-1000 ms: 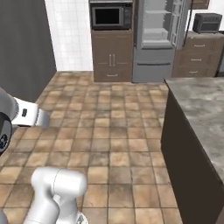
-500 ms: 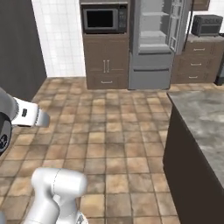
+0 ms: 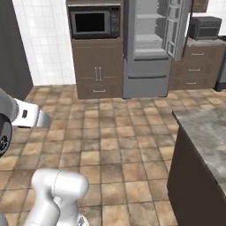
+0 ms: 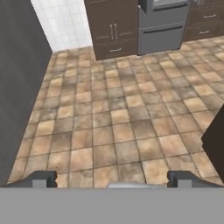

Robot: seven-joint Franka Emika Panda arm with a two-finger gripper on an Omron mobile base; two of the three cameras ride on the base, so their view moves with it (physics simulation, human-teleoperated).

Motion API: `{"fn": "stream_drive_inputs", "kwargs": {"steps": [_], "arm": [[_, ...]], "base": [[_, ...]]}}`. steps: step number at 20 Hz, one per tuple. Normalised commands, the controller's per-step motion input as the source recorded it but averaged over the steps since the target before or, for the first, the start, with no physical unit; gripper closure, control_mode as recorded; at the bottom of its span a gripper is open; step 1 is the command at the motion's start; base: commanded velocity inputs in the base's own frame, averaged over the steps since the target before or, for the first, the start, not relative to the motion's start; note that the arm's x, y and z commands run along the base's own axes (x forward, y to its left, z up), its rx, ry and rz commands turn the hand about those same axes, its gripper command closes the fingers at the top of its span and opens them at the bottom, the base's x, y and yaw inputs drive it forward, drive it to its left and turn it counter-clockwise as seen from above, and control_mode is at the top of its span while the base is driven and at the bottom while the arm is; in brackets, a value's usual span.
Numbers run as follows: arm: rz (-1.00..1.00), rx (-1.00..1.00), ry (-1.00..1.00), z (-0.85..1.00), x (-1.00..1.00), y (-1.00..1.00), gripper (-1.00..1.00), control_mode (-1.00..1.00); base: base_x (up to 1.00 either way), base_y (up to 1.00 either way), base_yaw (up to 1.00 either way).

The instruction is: There is a bowl on the dining counter. Grab a lemon wedge from the fridge and place it in the bowl. Then get the liquor bottle and glass cup from the cabinet and place them next to the bowl.

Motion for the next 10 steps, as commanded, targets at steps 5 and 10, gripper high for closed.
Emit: {"fn": "stream_drive_inputs", "kwargs": {"steps": [5,10], "arm": [[0.0,0.0,0.0,0.0,0.0,0.0,-1.0,1.0],[0.0,0.0,0.0,0.0,0.0,0.0,-1.0,1.0]], "base": [[0.97,0.0,-0.33],[0.88,0.0,-0.37]]}}
